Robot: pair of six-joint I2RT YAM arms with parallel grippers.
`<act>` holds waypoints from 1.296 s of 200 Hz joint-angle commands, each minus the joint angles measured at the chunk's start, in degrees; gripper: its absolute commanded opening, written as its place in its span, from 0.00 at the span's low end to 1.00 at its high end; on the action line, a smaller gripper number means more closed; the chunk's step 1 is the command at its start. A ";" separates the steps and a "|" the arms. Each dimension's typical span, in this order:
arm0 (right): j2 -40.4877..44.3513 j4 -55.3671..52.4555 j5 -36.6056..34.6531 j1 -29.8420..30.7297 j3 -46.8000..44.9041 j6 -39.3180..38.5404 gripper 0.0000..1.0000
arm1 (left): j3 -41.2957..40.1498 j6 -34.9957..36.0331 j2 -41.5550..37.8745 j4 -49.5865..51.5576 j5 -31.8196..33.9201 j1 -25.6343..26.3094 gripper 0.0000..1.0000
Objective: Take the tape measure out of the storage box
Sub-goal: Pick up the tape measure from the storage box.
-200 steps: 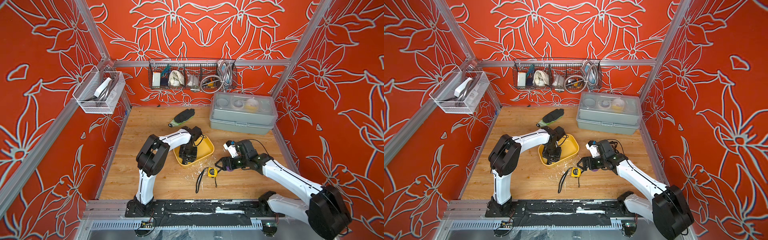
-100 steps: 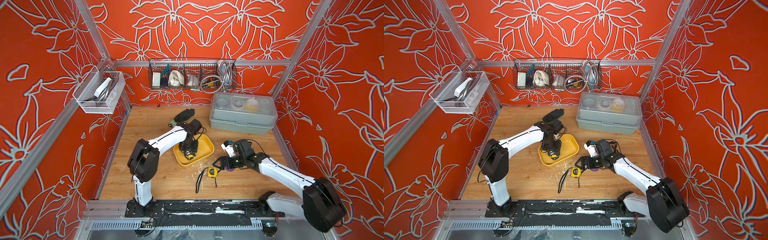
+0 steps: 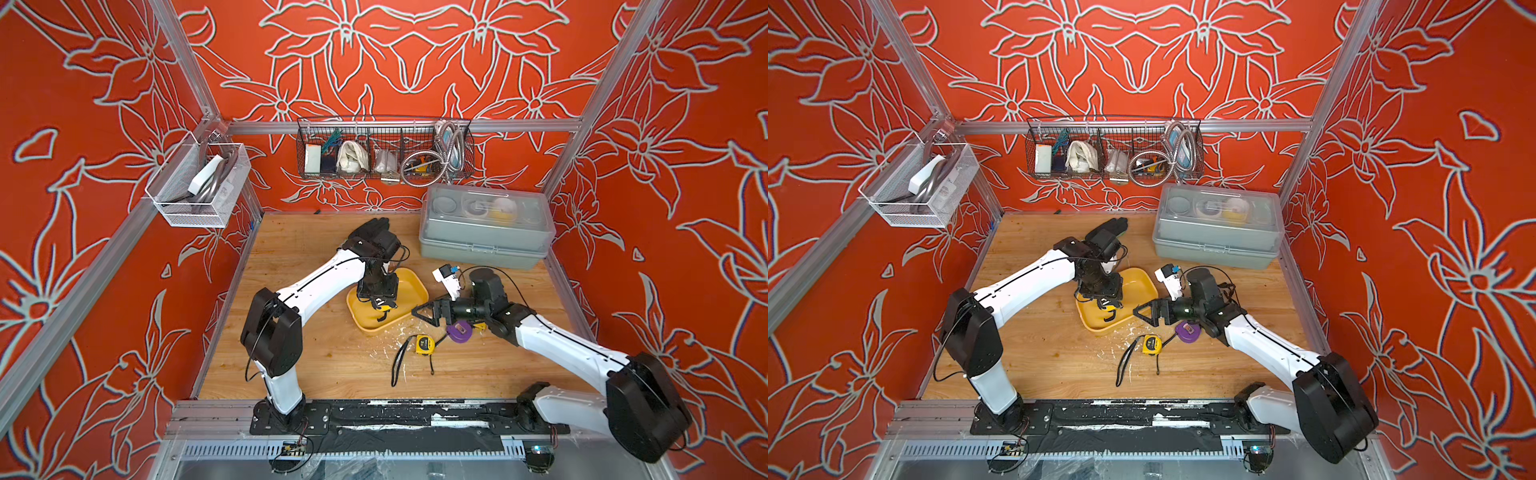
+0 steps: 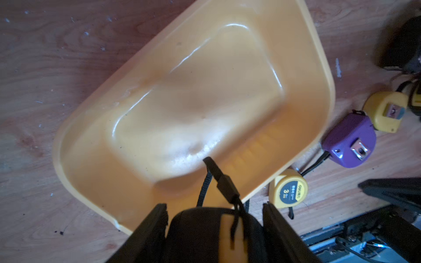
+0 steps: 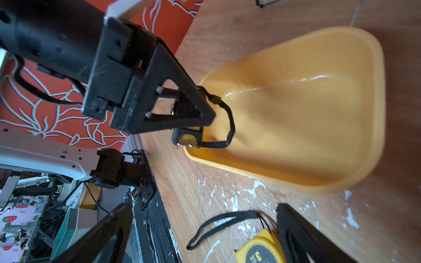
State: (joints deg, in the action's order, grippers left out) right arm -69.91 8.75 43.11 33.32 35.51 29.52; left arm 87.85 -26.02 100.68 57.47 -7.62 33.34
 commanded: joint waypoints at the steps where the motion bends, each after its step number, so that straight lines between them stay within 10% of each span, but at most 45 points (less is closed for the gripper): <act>1: -1.91 10.43 -0.52 2.83 -1.30 0.89 1.00 | 2.06 -3.53 -1.49 1.25 -4.20 0.03 0.30; 135: -12.25 24.22 -8.44 9.04 2.92 9.90 0.86 | -3.64 -12.13 -7.32 -4.30 -8.69 0.71 0.31; 231: -16.88 28.18 -5.12 10.73 5.47 12.44 0.18 | -4.09 -11.44 -7.20 -4.65 -8.38 0.76 0.34; 259: -16.05 27.83 -5.67 10.80 5.40 12.01 0.16 | -4.53 -11.34 -7.56 -5.05 -8.25 0.76 0.41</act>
State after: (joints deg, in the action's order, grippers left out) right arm -86.26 32.75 37.82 43.07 38.76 42.87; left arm 83.44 -37.15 94.54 52.80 -13.63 33.26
